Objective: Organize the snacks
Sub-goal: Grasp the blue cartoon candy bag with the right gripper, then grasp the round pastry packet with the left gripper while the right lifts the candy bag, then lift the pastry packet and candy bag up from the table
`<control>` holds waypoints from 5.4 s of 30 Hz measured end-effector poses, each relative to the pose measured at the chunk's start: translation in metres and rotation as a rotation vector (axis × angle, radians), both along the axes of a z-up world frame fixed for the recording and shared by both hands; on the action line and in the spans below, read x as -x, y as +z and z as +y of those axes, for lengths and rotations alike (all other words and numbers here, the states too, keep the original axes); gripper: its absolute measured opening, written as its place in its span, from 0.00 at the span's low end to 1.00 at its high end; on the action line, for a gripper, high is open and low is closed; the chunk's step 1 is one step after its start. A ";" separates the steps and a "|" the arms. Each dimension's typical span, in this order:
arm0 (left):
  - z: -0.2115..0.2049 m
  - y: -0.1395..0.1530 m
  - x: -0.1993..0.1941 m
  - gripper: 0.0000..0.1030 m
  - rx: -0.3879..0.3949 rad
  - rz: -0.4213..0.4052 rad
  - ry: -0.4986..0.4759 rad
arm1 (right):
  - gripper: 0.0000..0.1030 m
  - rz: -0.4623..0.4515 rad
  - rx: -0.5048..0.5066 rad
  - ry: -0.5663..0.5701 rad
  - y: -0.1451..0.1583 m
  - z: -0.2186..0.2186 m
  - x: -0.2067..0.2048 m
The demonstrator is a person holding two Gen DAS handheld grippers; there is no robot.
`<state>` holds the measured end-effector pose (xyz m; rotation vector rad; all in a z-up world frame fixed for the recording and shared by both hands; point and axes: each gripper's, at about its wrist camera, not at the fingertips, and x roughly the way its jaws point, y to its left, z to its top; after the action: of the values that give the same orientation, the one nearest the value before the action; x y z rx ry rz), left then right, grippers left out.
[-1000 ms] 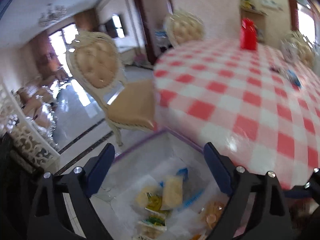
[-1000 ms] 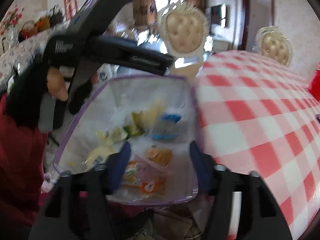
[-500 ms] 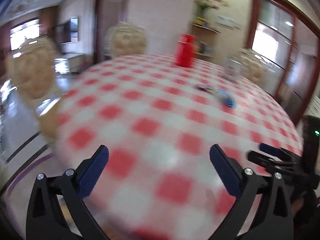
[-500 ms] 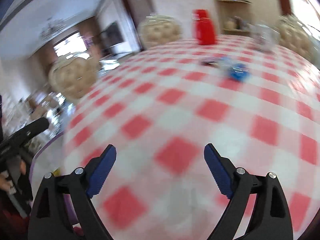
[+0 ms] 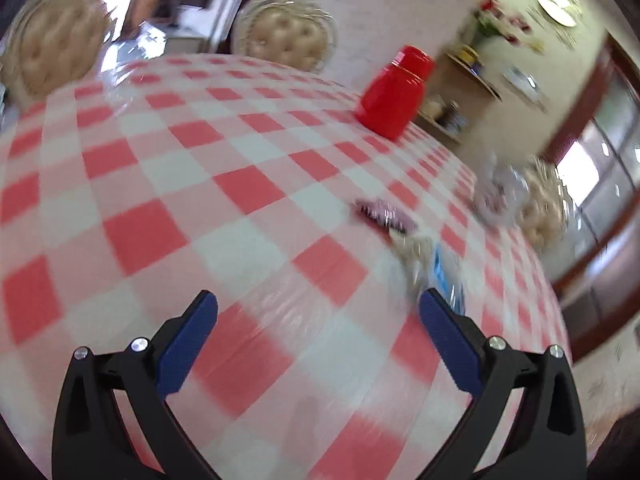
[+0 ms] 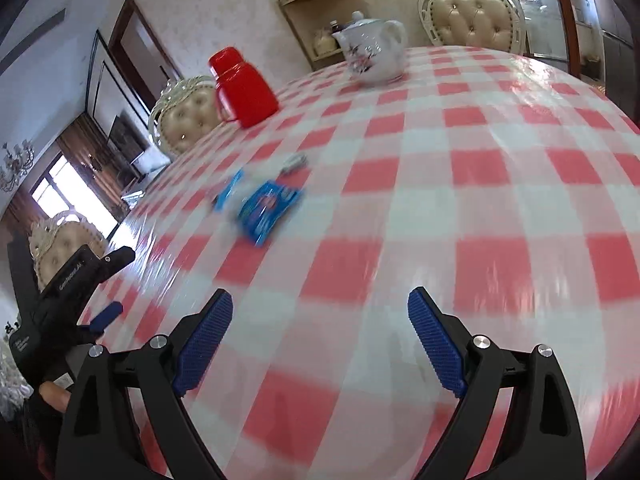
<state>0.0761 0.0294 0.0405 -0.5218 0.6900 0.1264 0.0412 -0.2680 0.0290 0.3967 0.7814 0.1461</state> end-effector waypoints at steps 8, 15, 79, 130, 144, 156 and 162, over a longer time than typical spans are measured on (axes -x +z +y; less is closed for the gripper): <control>0.008 -0.001 -0.035 0.98 -0.009 -0.071 0.010 | 0.84 -0.019 0.005 0.028 0.002 0.010 -0.096; 0.054 -0.007 -0.043 0.98 0.029 -0.001 0.151 | 0.84 -0.043 -0.043 0.294 0.005 0.060 -0.164; -0.121 -0.034 -0.149 0.45 -0.359 0.189 -0.309 | 0.52 0.007 -0.017 0.033 0.004 -0.008 -0.067; -0.049 -0.005 0.074 0.44 -0.252 -0.003 -0.473 | 0.52 -0.043 -0.037 0.072 -0.001 0.043 0.058; -0.028 0.008 0.154 0.44 -0.283 -0.035 -0.467 | 0.52 -0.058 -0.027 0.166 0.005 0.086 0.124; 0.020 0.015 0.222 0.44 -0.390 -0.034 -0.416 | 0.52 -0.042 0.058 0.295 0.011 0.138 0.165; 0.057 0.014 0.246 0.44 -0.381 -0.036 -0.365 | 0.52 -0.059 0.110 0.375 0.016 0.172 0.181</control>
<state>-0.1697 0.0864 0.0546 -0.0286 0.6948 -0.0940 -0.1394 -0.0961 0.0451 0.1380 0.7959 0.4617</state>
